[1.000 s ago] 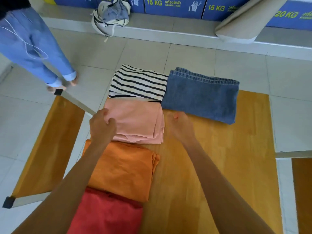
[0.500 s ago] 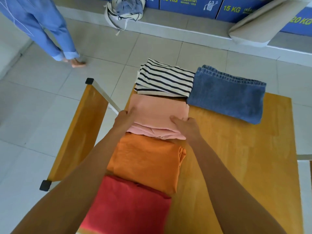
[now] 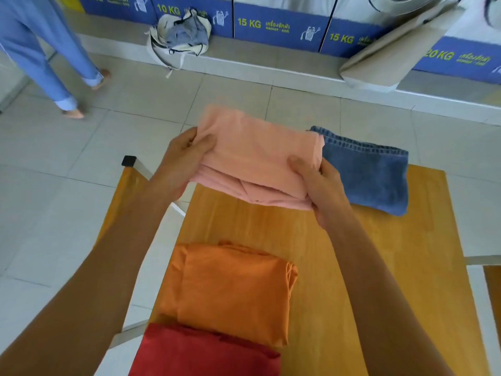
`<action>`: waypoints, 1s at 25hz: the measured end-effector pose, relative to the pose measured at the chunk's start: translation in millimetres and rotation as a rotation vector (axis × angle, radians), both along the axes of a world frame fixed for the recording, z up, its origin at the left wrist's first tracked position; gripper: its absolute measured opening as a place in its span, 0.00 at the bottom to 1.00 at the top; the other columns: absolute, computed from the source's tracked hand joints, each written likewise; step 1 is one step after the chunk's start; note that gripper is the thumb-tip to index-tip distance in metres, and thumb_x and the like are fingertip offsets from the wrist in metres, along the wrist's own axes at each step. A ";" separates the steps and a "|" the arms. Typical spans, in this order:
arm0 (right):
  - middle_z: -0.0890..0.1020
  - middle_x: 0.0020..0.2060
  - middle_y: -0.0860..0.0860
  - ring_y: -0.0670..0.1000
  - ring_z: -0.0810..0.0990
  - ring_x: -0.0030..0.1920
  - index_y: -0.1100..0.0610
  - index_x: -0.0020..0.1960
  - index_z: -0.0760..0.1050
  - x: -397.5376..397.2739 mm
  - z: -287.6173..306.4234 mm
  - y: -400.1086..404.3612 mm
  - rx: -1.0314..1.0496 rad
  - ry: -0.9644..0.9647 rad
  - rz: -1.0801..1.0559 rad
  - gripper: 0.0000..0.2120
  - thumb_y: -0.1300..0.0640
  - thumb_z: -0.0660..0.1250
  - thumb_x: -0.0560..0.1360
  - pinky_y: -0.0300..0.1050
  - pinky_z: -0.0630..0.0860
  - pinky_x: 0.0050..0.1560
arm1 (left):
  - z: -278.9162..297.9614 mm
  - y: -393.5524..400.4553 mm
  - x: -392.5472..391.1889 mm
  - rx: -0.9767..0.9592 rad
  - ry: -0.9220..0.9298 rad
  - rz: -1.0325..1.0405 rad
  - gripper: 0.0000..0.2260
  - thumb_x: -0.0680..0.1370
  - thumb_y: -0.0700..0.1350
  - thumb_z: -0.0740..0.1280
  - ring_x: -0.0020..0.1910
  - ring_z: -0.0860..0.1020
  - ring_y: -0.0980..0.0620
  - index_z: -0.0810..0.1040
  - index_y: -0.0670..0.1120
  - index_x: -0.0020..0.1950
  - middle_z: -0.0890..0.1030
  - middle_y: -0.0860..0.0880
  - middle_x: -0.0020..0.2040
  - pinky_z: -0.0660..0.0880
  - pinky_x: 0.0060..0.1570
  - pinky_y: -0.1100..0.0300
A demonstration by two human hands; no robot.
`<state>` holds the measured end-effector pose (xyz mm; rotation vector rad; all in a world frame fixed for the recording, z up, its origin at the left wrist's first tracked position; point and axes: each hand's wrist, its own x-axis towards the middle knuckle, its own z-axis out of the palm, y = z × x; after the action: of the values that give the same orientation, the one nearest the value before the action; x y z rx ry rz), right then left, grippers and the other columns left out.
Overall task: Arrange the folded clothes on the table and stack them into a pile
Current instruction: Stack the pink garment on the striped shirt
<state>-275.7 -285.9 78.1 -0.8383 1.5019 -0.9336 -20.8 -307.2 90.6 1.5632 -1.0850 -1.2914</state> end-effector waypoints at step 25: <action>0.65 0.74 0.58 0.61 0.64 0.72 0.56 0.76 0.60 36.0 -77.8 -89.5 -0.174 1.097 0.052 0.27 0.50 0.61 0.79 0.60 0.67 0.66 | -101.5 -86.8 -5.9 -0.020 -0.796 0.014 0.25 0.74 0.44 0.64 0.65 0.71 0.42 0.65 0.45 0.72 0.72 0.44 0.68 0.71 0.59 0.47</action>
<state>-239.7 -375.4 0.2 -1.6622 2.3050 -0.5538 -26.7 -394.0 -10.9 2.1291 -1.5391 -0.6226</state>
